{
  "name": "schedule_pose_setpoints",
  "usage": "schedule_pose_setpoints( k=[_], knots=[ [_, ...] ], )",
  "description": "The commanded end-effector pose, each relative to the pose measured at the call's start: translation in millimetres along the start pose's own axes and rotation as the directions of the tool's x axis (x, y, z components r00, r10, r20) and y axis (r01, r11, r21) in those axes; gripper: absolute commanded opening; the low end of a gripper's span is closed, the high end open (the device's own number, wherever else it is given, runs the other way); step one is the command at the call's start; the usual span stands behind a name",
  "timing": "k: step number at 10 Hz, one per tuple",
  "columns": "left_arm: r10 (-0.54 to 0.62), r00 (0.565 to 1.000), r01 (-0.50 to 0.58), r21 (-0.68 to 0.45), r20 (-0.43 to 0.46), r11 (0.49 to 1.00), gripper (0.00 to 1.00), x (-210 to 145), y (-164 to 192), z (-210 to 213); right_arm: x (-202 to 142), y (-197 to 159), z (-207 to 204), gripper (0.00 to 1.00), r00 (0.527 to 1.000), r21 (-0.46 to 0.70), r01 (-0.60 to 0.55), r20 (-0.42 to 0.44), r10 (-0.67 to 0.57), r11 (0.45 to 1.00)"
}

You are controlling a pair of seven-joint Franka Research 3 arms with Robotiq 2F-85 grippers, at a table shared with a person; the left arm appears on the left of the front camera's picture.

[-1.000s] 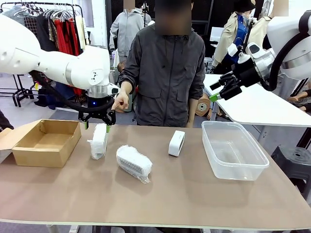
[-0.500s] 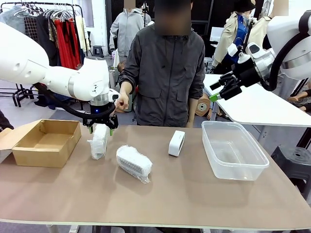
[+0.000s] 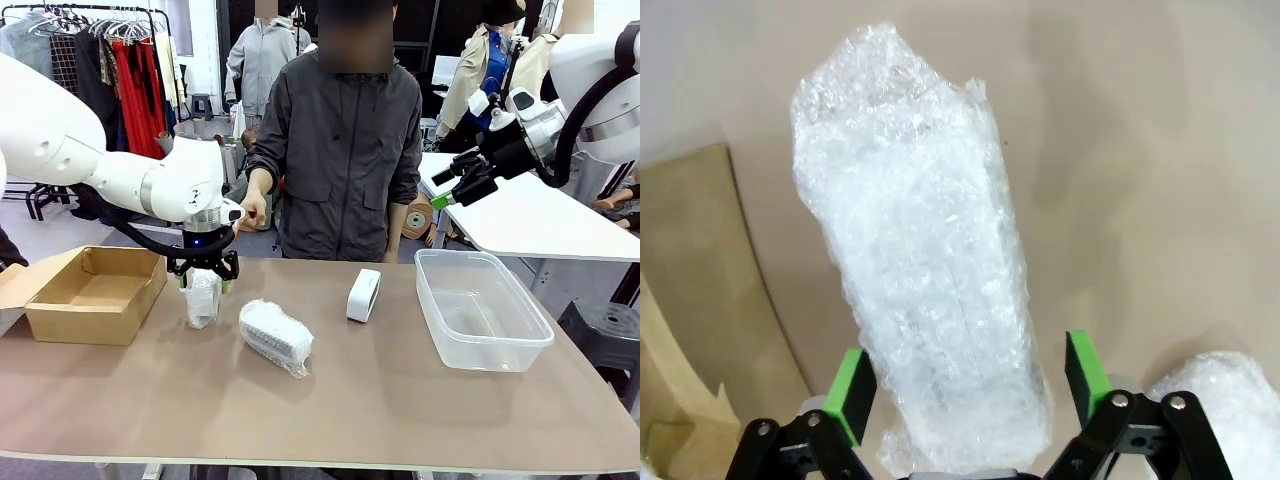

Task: Separate and place wrapped and unwrapped clocks.
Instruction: Pick up the Digital clock indicated by the person.

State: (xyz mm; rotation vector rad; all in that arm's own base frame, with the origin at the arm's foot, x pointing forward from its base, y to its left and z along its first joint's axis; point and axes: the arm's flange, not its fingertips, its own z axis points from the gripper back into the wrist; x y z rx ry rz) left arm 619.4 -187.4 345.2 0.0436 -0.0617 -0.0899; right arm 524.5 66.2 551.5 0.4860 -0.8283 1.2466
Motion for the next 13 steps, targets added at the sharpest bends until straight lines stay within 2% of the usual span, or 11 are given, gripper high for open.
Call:
schedule_pose_setpoints(
  k=[1, 4, 5, 9, 12, 13],
  knots=[
    [0.002, 0.999, -0.002, -0.004, 0.042, 1.0, 0.75, -3.7, 3.8, -4.2, 1.2, 0.1, 0.8, 1.0, 1.0, 0.0, -0.003, 0.003, 0.003, 1.0],
    [0.013, 0.999, -0.013, -0.011, 0.042, 1.0, 0.16, -6.0, 6.4, -1.5, 1.2, 0.1, 0.8, 1.0, 1.0, 0.0, -0.003, 0.003, 0.003, 1.0],
    [0.006, 0.999, -0.006, -0.013, 0.037, 1.0, 0.0, -7.9, 7.1, 0.7, 1.2, 0.1, 0.8, 1.0, 1.0, 0.0, -0.003, 0.003, 0.003, 1.0],
    [-0.054, 0.998, 0.055, -0.053, 0.016, 0.997, 0.0, -28.8, 11.2, 54.8, 1.2, 0.1, 0.8, 1.0, 1.0, 0.0, -0.003, 0.003, 0.003, 1.0],
    [-0.127, 0.992, 0.127, -0.022, -0.015, 0.992, 0.0, -39.7, 15.8, 131.4, 1.2, 0.1, 0.8, 1.0, 1.0, 0.0, -0.003, 0.003, 0.003, 1.0],
    [-0.112, 0.993, 0.113, 0.018, -0.028, 0.993, 0.0, -41.9, 14.8, 159.3, 1.2, 0.1, 0.8, 1.0, 1.0, 0.0, -0.003, 0.003, 0.003, 1.0]
  ],
)
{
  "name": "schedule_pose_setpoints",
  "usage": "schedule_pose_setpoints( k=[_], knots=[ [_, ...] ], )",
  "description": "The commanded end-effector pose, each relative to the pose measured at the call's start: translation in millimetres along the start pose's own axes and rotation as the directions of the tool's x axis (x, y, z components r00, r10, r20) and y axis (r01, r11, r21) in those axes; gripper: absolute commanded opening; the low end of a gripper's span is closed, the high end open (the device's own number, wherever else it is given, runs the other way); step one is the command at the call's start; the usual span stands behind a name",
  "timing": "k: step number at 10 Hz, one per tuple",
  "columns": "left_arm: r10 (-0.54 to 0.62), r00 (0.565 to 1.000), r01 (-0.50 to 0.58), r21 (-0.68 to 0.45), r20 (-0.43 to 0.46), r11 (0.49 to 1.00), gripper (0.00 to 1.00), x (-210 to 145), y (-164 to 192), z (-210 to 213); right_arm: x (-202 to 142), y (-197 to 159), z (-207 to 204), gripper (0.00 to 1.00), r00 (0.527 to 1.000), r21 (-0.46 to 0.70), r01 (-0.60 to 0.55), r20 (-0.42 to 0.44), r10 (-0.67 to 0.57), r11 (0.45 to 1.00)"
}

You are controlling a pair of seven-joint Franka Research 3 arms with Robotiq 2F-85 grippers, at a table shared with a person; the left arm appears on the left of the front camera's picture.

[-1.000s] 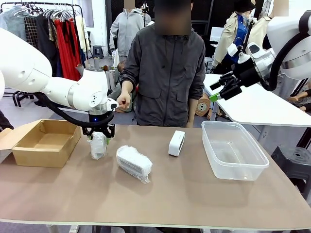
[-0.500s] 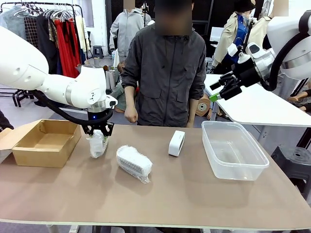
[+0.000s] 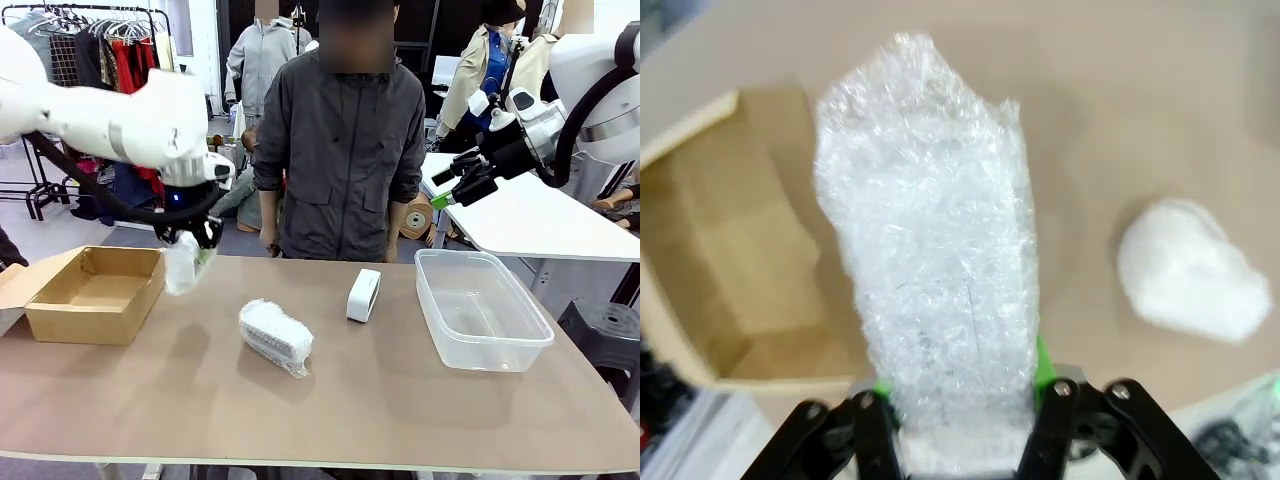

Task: Separate and place wrapped and unwrapped clocks.
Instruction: Pick up the Digital clock indicated by the person.

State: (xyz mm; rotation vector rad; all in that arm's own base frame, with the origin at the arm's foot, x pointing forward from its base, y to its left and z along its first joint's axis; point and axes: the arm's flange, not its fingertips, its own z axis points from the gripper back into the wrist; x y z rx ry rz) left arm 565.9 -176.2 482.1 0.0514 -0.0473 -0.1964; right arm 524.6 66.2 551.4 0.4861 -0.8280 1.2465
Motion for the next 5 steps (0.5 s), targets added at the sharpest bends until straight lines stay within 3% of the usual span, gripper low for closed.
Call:
schedule_pose_setpoints(
  k=[1, 5],
  knots=[
    [0.027, 1.0, -0.026, 0.039, -0.005, 0.999, 0.0, 1.9, 0.4, 40.6, 1.3, 0.1, 0.9, 1.0, 1.0, 0.0, -0.003, 0.003, 0.003, 1.0],
    [0.006, 0.997, -0.005, -0.002, 0.077, 1.0, 0.0, -5.6, -7.3, 105.7, 1.3, 0.1, 0.9, 1.0, 1.0, 0.0, -0.003, 0.003, 0.003, 1.0]
  ],
)
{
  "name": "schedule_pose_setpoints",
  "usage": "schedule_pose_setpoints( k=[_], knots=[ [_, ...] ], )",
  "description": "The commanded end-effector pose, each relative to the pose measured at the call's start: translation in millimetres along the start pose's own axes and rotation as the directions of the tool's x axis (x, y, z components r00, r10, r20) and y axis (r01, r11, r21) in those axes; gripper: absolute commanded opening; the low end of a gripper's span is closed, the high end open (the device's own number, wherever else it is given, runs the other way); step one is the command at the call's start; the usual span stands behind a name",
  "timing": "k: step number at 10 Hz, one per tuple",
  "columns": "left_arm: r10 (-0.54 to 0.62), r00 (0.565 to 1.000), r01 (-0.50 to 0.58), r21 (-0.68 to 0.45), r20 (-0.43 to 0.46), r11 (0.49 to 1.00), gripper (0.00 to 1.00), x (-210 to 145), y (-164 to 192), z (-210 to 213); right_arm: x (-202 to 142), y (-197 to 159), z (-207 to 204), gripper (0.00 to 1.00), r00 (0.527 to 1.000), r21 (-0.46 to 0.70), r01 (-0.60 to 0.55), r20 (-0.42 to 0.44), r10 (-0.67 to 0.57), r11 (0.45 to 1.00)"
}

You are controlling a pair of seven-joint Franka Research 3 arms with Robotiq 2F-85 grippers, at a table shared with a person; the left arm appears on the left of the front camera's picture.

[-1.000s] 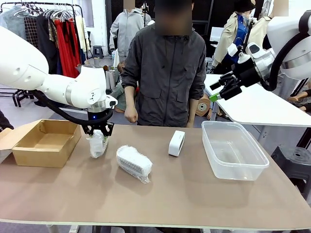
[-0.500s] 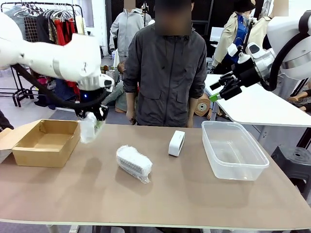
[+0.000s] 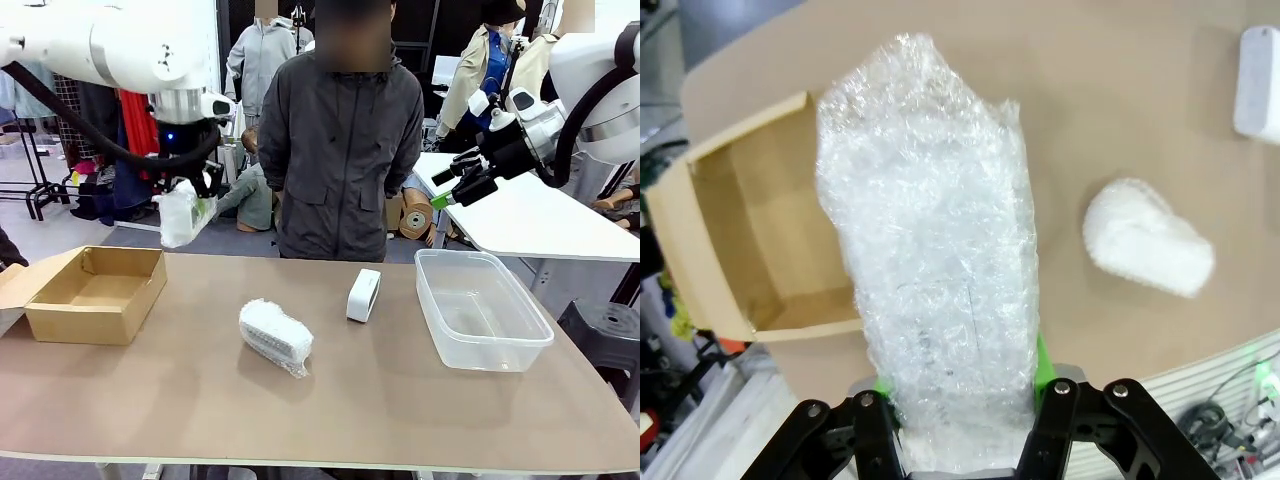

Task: Separate and place wrapped and unwrapped clocks.
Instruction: Pick up the Digital clock indicated by the person.

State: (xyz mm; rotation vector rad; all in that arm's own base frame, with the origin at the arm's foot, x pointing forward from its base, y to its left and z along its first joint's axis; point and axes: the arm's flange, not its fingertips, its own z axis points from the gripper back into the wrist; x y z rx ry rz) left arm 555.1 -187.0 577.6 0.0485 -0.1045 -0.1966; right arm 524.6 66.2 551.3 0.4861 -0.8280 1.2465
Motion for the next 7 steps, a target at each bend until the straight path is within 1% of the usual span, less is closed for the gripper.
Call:
schedule_pose_setpoints(
  k=[1, 2, 3, 4, 6, 7],
  knots=[
    [-0.016, 0.999, 0.016, -0.008, 0.052, 1.0, 0.0, -1.0, -0.7, 26.5, 1.3, 0.1, 0.9, 1.0, 1.0, 0.0, -0.003, 0.003, 0.003, 1.0],
    [-0.013, 0.997, 0.013, -0.004, 0.076, 1.0, 0.0, -1.3, -0.9, 40.0, 1.3, 0.1, 0.9, 1.0, 1.0, 0.0, -0.003, 0.003, 0.003, 1.0],
    [-0.033, 0.996, 0.034, -0.011, 0.083, 0.999, 0.0, 1.3, 0.4, 51.1, 1.3, 0.1, 0.9, 1.0, 1.0, 0.0, -0.003, 0.003, 0.003, 1.0],
    [-0.036, 0.994, 0.037, -0.002, 0.103, 0.999, 0.0, 0.0, -1.9, 56.0, 1.3, 0.1, 0.9, 1.0, 1.0, 0.0, -0.003, 0.003, 0.003, 1.0],
    [-0.041, 0.993, 0.041, 0.006, 0.112, 0.999, 0.0, 0.3, -3.6, 54.7, 1.3, 0.1, 0.9, 1.0, 1.0, 0.0, -0.003, 0.003, 0.003, 1.0],
    [-0.019, 0.994, 0.02, -0.01, 0.104, 1.0, 0.0, 1.1, -5.3, 57.6, 1.3, 0.1, 0.9, 1.0, 1.0, 0.0, -0.003, 0.003, 0.003, 1.0]
  ],
)
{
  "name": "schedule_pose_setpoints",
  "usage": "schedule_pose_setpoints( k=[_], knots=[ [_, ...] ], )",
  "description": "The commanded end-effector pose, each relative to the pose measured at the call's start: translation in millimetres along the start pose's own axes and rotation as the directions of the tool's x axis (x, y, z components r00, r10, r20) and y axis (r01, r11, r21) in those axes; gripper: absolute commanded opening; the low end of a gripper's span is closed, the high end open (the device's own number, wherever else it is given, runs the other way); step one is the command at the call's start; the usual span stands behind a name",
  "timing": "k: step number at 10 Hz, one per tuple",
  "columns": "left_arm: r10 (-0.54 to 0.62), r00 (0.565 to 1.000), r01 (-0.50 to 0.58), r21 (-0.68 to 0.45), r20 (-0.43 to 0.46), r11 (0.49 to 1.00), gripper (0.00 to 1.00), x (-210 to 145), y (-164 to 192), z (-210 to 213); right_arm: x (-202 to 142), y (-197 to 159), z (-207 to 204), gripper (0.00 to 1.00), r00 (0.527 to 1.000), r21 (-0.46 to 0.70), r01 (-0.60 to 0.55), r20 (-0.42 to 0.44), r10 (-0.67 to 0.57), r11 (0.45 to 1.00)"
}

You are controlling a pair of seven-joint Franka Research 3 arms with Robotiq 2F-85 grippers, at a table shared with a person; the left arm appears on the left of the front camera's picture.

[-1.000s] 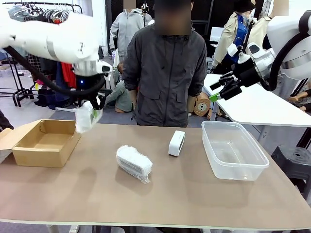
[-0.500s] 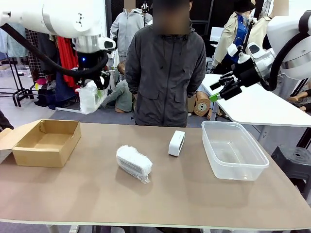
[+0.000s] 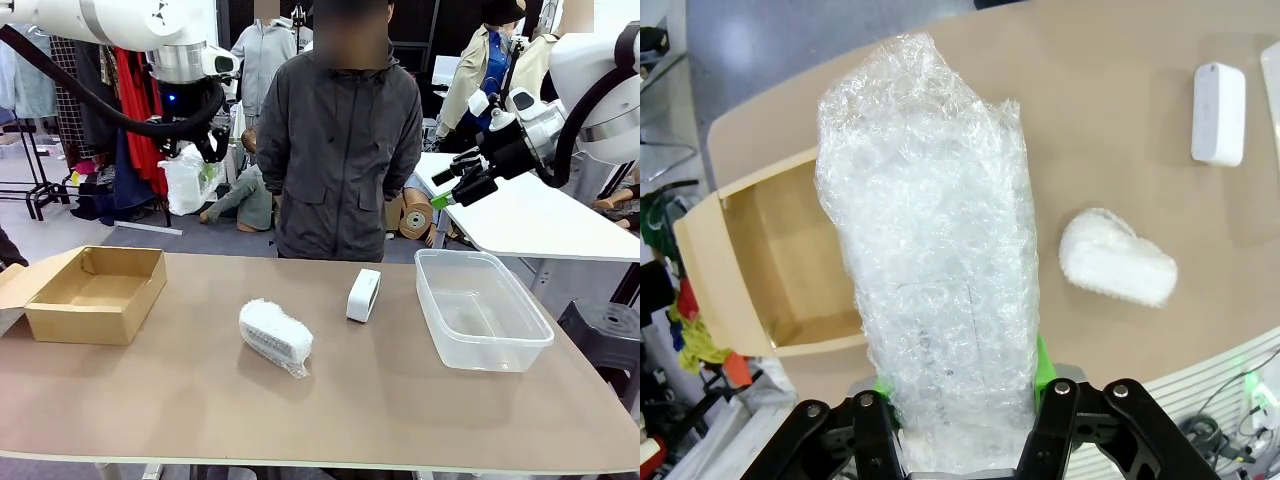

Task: Separate and place wrapped and unwrapped clocks.
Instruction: Pick up the Digital clock indicated by the person, then if the picked Digital clock is wrapped, place it in the Package Box ; if not, place it in the Organizing box.

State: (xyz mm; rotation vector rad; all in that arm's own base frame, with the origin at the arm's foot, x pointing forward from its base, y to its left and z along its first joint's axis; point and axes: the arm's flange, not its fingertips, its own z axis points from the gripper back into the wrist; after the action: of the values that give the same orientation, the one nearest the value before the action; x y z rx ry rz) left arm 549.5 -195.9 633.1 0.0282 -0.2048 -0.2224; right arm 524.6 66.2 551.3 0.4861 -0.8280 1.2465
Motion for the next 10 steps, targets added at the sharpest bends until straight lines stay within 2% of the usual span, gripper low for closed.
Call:
schedule_pose_setpoints(
  k=[1, 10],
  knots=[
    [0.003, 1.0, -0.003, 0.0, 0.002, 1.0, 0.0, -0.5, 1.2, 1.5, 1.3, 0.1, 0.9, 1.0, 1.0, 0.0, -0.003, 0.003, 0.003, 1.0],
    [0.003, 1.0, -0.003, 0.0, 0.002, 1.0, 0.0, -0.5, 1.2, 1.5, 1.3, 0.1, 0.9, 1.0, 1.0, 0.0, -0.003, 0.003, 0.003, 1.0]
  ],
)
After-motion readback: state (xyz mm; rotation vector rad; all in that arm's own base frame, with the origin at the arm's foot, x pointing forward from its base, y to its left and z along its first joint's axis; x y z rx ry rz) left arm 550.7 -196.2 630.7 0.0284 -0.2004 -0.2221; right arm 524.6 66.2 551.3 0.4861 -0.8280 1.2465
